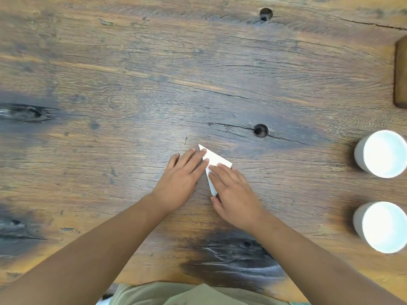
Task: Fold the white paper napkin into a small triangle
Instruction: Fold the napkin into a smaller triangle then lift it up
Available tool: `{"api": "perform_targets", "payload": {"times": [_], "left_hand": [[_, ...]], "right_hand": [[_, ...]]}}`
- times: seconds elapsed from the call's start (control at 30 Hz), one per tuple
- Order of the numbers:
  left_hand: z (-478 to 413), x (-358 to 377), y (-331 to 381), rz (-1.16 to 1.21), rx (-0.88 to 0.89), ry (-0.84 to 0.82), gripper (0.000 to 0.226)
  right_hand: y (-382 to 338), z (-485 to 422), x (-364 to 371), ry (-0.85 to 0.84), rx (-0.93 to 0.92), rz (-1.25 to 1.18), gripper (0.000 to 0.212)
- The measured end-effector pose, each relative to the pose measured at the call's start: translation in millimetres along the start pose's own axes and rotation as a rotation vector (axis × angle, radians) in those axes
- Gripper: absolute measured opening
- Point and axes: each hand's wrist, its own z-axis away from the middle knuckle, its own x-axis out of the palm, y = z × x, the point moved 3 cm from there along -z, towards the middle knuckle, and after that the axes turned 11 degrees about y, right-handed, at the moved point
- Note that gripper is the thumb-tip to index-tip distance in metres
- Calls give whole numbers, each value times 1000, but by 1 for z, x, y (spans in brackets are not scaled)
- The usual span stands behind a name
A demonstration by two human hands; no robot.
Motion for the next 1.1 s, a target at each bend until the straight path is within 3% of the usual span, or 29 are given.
{"api": "perform_targets", "payload": {"times": [0.2,0.5,0.83,1.1], "left_hand": [[3,3,-4,-37,-13,-42,63],[0,2,0,-177,47,-68,62],[5,16,0,-173,17,-92,73],[5,16,5,-248,16,-140,68]], "right_hand": [[-3,2,0,-37,-6,36,61],[-6,-16,-14,75,56,-16,62],[-16,-35,-4,57,43,-10,72],[-18,-28,2,27,16,44,73]]}}
